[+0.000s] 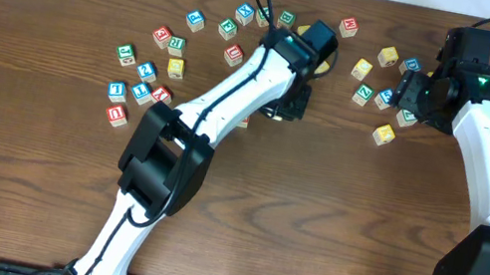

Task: Spell out AI2
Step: 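Close the left gripper on the red I block and lift it, then carry the red I block with the left gripper toward the A block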

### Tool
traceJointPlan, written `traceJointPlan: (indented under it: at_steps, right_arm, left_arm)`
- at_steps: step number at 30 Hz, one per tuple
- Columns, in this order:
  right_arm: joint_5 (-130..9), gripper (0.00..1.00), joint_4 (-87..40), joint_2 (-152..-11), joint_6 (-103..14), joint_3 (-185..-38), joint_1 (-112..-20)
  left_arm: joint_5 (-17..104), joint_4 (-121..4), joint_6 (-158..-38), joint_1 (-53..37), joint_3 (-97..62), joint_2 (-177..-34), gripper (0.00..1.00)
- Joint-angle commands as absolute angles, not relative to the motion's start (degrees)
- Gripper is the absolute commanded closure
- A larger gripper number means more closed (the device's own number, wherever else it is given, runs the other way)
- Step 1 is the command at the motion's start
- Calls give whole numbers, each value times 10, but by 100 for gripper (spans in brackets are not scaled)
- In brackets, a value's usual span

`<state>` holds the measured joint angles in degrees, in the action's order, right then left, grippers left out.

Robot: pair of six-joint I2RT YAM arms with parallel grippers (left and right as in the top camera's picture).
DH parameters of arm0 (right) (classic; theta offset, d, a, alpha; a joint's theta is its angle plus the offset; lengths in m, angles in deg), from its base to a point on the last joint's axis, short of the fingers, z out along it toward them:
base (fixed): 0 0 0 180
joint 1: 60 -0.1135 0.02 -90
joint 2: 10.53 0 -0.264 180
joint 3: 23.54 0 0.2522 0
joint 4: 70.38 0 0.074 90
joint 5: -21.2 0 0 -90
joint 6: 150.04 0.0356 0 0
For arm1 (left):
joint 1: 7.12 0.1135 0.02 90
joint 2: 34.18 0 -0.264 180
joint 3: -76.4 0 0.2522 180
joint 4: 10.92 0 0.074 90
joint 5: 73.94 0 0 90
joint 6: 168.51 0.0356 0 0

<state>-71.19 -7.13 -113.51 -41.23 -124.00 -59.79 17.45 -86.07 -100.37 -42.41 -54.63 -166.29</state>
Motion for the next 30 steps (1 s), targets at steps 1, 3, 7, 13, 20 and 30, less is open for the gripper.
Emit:
traceJointPlan:
  at_steps: [1,3,7,13,20,30]
  right_arm:
    - [-717,23,-68,-1125,-419,-1237,-591]
    - [-717,23,-64,-1125,-419,-1237,-591]
    - [-717,23,-58,-1125,-419,-1237,-591]
    - [-717,23,-59,-1125,-419,-1237,-591]
    - [-717,22,-60,-1125,-419,-1237,-591]
    - [-717,21,-60,-1125,-419,-1237,-591]
  left_arm:
    - [173,-837,-1044,-432,-524,-1672,71]
    - [171,-811,-1059,-435,-507,-1672,71]
    - [169,-762,-1097,-436,-472,-1672,71]
    - [169,-723,-1132,-436,-434,-1672,71]
    - [169,-733,-1133,-438,-432,-1672,71]
    - [169,-747,-1133,-445,-432,-1672,53]
